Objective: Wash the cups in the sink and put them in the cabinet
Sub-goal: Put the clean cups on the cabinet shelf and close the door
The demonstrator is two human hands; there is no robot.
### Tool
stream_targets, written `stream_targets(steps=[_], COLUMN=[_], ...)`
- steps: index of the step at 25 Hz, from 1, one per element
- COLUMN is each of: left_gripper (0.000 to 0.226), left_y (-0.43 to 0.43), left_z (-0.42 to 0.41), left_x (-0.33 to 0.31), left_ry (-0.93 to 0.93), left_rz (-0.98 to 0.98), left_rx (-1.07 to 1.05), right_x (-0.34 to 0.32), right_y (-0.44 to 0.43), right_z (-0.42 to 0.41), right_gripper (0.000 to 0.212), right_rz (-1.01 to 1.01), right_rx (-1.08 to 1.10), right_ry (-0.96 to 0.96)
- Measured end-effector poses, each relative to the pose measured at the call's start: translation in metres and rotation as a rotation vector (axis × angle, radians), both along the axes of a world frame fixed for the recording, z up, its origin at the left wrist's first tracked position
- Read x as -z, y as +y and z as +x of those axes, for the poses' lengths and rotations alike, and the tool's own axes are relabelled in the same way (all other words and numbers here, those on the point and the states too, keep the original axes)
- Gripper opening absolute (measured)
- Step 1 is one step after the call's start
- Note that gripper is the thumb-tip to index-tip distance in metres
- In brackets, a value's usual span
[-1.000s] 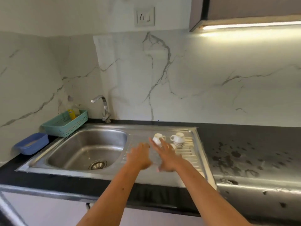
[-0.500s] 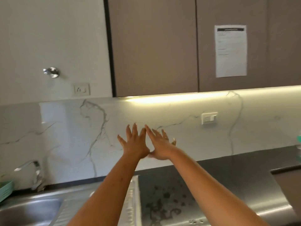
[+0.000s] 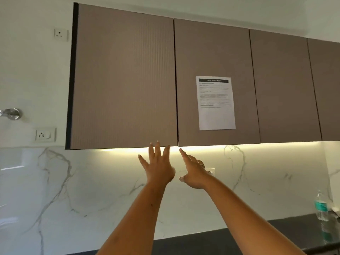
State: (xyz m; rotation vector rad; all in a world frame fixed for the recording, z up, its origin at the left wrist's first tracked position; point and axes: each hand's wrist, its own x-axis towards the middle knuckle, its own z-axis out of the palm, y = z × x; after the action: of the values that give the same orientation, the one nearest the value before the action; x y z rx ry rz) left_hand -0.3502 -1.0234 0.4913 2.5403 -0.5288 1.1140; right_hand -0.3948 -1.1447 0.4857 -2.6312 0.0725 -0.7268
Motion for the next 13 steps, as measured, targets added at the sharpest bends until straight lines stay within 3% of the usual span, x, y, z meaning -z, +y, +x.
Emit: stream_targets(steps=[9, 13], left_gripper=[0.067, 0.058], left_y=[-0.018, -0.036], left_z=[0.105, 0.165], left_x=[-0.015, -0.02], left_ry=[-0.058, -0.188], left_rz=[-0.029, -0.112], left_rx=[-0.099, -0.1], right_x=[-0.011, -0.015], right_y=[-0.029, -0.023], right_z=[0.098, 0.153], right_gripper=[0.072, 0.066], right_rz=[0.659, 0.87], right_rx=[-0.286, -0.421], right_ry=[-0.12, -0.159])
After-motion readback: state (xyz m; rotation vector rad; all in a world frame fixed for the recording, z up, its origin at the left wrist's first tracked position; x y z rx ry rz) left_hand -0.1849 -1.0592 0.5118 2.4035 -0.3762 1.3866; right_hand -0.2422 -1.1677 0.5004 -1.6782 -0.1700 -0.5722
